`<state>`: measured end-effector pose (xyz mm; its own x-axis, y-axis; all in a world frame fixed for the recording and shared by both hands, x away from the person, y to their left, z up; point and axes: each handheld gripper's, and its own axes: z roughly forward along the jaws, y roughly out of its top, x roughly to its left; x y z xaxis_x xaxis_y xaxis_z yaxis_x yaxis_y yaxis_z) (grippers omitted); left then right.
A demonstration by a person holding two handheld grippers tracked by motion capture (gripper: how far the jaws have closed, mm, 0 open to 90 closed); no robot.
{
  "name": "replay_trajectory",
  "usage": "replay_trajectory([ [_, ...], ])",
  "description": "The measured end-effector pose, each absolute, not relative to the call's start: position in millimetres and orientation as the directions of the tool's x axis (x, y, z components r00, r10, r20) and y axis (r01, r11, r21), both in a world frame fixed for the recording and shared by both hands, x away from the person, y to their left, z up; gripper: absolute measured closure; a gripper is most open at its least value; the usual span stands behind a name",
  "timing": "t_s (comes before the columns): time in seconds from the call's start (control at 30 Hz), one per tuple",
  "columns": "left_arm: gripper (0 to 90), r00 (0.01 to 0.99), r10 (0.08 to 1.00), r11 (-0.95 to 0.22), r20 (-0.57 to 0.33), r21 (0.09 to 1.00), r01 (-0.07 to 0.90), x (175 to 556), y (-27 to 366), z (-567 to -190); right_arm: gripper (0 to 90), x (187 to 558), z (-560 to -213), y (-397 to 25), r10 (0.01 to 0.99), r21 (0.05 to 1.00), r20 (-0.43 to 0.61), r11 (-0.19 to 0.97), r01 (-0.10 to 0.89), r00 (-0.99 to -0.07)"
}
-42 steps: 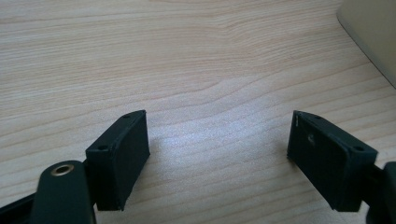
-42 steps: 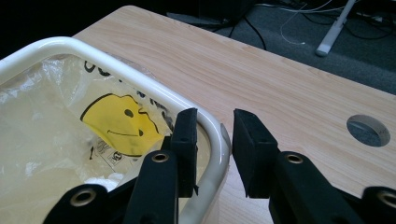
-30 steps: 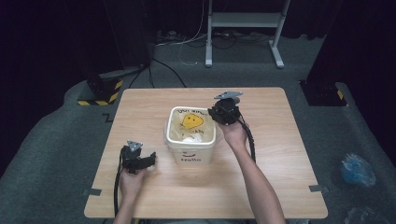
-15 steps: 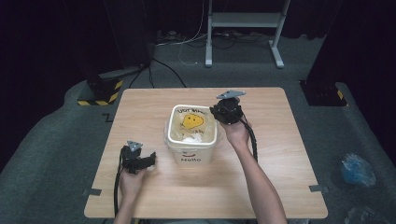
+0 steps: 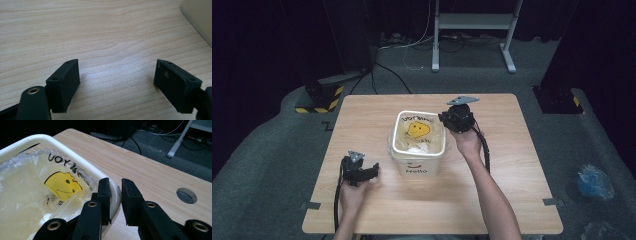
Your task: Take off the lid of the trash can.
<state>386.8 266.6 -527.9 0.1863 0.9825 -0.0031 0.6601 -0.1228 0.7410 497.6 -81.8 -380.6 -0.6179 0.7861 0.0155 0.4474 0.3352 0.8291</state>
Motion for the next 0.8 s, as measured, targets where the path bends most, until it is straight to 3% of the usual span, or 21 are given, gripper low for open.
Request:
replay_trajectory([
  [0.8, 21.1, 0.184, 0.983, -0.119, -0.006, 0.741, 0.661, 386.5, 265.8, -528.0, 78.8, 488.0, -360.9, -115.7, 0.795, 0.844, 0.046, 0.293, 0.449, -0.605],
])
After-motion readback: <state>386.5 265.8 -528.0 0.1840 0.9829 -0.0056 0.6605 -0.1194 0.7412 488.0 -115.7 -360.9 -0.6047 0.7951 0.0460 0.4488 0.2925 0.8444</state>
